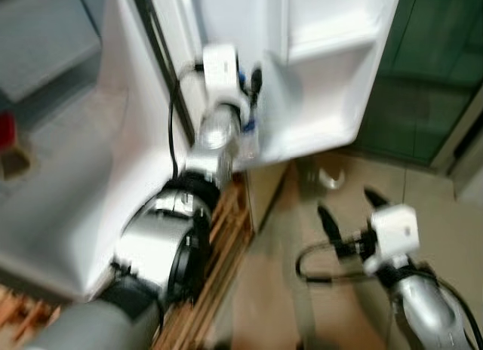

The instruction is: Restocking fridge

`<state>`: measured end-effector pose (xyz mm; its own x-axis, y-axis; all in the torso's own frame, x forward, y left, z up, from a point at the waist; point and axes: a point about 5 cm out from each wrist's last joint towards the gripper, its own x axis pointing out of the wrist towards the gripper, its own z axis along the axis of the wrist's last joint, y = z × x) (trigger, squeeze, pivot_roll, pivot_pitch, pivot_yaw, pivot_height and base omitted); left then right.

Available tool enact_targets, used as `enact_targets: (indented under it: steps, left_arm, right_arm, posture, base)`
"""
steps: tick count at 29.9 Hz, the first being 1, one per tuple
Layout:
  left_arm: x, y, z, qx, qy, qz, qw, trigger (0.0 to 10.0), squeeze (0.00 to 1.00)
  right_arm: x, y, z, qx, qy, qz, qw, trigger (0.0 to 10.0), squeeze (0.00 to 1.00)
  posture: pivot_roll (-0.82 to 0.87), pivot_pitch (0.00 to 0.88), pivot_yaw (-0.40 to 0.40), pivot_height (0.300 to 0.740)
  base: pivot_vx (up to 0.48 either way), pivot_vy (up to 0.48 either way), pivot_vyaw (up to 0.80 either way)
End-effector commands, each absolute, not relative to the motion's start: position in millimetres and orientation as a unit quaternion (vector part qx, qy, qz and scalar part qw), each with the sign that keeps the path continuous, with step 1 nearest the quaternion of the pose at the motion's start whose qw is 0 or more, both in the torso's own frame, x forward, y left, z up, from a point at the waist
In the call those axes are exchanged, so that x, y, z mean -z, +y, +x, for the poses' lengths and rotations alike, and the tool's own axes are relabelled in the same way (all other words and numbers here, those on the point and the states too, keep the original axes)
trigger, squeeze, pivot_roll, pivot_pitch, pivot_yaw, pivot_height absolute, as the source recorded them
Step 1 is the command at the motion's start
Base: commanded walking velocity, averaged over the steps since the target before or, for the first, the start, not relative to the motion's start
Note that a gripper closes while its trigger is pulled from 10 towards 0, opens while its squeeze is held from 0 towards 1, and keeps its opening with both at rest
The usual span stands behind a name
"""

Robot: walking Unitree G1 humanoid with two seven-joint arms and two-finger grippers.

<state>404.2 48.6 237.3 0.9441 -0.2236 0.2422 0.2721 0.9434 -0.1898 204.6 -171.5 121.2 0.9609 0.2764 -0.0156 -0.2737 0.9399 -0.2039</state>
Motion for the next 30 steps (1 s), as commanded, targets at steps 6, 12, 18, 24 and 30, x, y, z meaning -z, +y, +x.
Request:
enact_targets:
  steps: [6,12,18,24,30]
  left_arm:
    - [-221.7,63.7,393.0,0.152,-0.109,-0.097,0.977,10.0,1.0]
    - [-223.5,78.1,379.7,0.161,-0.125,-0.078,0.976,10.0,1.0]
    - [-245.3,82.8,353.2,0.202,-0.183,-0.049,0.961,10.0,1.0]
    - [-257.9,82.6,331.5,0.233,-0.234,-0.017,0.944,10.0,1.0]
    - [-232.8,110.9,308.4,0.23,-0.187,-0.008,0.955,10.0,1.0]
  right_arm:
    - [-118.6,-172.8,215.0,-0.142,-0.008,-0.088,0.986,10.0,0.0]
    - [-116.7,-169.5,223.8,-0.141,-0.012,-0.077,0.987,10.0,0.0]
    - [-114.4,-169.3,233.5,-0.141,-0.02,-0.075,0.987,10.0,0.0]
    - [-113.5,-169.2,236.9,-0.136,-0.026,-0.075,0.987,10.0,0.0]
    - [-108.5,-175.6,235.1,-0.128,-0.025,-0.081,0.988,10.0,0.0]
  posture:
    - [-0.25,0.0,0.085,0.74]
    - [-0.22,0.0,0.088,0.74]
    - [-0.22,0.0,0.099,0.74]
    - [-0.21,0.0,0.105,0.74]
    - [-0.19,0.0,0.114,0.74]
  base:
    - [0.0,0.0,0.0]
    - [0.0,0.0,0.0]
    - [0.0,0.0,0.0]
    - [0.0,0.0,0.0]
    - [0.0,0.0,0.0]
